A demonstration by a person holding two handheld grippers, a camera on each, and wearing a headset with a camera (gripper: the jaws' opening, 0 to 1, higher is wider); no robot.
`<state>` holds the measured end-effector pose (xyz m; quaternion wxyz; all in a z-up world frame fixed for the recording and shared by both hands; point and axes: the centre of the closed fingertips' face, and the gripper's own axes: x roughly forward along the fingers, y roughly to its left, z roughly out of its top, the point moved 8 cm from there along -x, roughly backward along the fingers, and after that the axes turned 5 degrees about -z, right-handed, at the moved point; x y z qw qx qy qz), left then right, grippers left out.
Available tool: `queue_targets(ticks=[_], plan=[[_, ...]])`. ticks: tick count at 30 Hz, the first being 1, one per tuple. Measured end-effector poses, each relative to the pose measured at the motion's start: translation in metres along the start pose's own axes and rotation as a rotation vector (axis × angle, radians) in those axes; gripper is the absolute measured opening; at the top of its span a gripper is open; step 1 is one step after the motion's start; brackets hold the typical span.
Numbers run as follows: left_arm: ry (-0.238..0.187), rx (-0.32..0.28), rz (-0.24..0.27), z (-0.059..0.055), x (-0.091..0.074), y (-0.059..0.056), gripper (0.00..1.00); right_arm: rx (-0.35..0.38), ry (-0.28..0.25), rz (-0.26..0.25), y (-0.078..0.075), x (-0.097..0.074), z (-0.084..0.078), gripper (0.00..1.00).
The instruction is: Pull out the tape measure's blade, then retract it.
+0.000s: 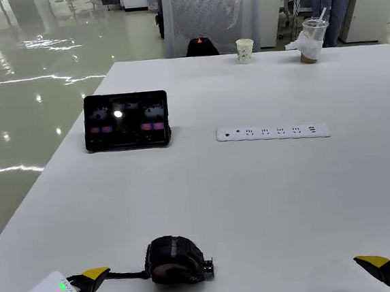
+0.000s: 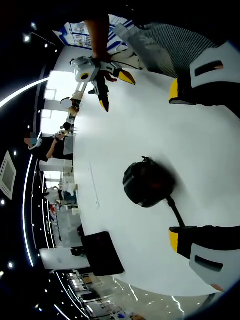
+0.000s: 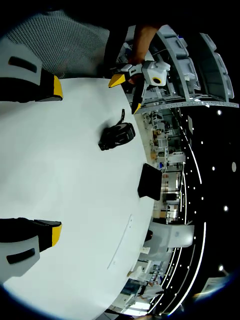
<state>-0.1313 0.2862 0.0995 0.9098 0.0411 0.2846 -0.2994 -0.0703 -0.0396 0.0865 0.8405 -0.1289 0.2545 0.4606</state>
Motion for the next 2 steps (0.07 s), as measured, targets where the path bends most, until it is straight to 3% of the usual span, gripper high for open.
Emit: queue_targets(ticks=[2], plan=[[0.002, 0.002, -0.002, -0.0003, -0.0006, 0.0001, 0.99, 0.002, 0.003, -0.001, -0.0002, -0.0002, -0.0002, 0.99]])
